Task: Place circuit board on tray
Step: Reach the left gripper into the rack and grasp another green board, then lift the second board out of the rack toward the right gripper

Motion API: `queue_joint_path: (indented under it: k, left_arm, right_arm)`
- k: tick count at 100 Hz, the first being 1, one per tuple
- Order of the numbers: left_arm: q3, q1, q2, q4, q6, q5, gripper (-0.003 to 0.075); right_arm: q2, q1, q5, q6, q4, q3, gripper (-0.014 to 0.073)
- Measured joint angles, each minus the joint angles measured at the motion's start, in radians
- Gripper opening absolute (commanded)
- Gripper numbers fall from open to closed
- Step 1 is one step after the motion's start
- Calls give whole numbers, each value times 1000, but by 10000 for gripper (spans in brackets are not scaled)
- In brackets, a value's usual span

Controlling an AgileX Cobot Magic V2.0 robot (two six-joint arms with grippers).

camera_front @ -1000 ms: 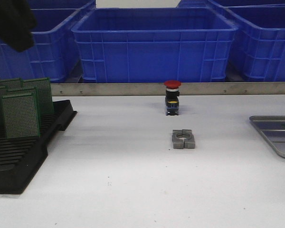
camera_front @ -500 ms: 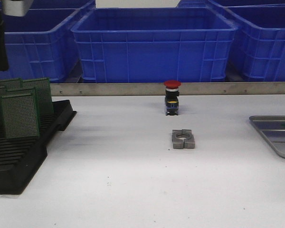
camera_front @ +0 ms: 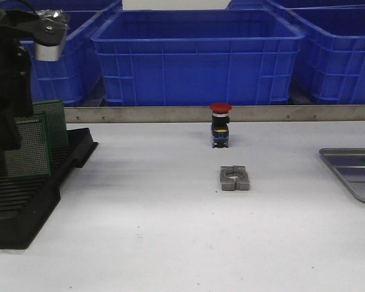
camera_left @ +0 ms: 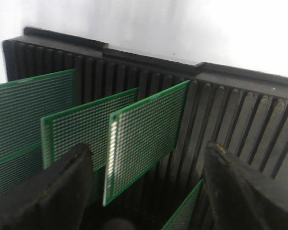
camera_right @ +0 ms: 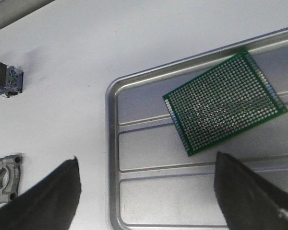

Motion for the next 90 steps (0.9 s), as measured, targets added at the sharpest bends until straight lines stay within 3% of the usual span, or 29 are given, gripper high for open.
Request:
queue_joint_path:
  k: [9,16,37,70,90]
  left_arm:
    - [0,0,20,0,0,-2,452]
    - [0,0,32,-4,0,0,392]
    - [0,0,45,-11,0,63,-18]
    - [-112,-8,38,-27,0,216,-20]
    - [-176,-52,16,-109,2,274,-20]
  right_arm:
    - [0,0,0,0,0,0,590]
    - [0,0,0,0,0,0,590]
    - [0,0,0,0,-2,0,590]
    - [-7,0,17,-60,-4,0,590]
    - [-66,4,129,-226,-4,0,590]
